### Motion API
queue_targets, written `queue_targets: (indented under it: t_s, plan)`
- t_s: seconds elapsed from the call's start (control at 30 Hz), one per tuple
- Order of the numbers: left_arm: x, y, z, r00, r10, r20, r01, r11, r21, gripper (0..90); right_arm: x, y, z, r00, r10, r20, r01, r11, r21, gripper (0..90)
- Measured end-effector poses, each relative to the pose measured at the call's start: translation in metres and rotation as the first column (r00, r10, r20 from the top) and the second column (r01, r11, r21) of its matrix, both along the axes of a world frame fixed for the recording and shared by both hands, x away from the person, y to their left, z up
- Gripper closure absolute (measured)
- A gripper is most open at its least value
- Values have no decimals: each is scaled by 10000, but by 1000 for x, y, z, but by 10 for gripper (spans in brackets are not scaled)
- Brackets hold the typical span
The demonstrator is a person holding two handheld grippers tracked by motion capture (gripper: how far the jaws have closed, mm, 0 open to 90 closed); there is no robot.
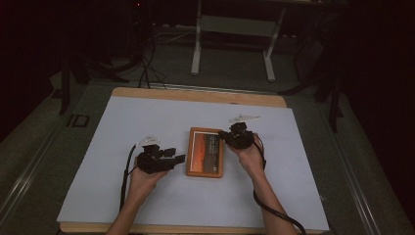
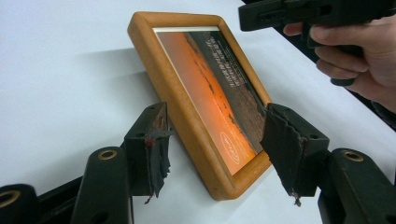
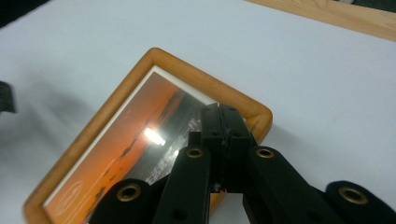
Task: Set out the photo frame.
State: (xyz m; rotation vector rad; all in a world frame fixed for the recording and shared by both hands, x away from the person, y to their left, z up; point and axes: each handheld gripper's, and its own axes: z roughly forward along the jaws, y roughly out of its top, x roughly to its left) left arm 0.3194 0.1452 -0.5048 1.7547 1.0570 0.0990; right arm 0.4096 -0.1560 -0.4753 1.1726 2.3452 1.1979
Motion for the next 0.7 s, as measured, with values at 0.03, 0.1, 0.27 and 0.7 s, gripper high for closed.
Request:
queue_targets:
  t_s: [0.03,0.1,0.27,0.7]
  plan:
    - [0,0,0,10000,18,-4,-18,10000,12,417,2,1,-1,10000,-40,-1,40,10000,-73,897]
    - [0,0,-1,10000,26,-14,-26,10000,18,417,4,3,-2,9999,-104,-18,104,9998,-158,898]
    - [0,-4,-3,9999,-42,-101,43,10000,65,412,11,7,-8,9994,-284,-205,282,9995,-124,899]
    - [-1,-18,-5,10000,-46,0,46,9963,863,379,14,9,-13,9988,-440,-214,435,9988,-236,898]
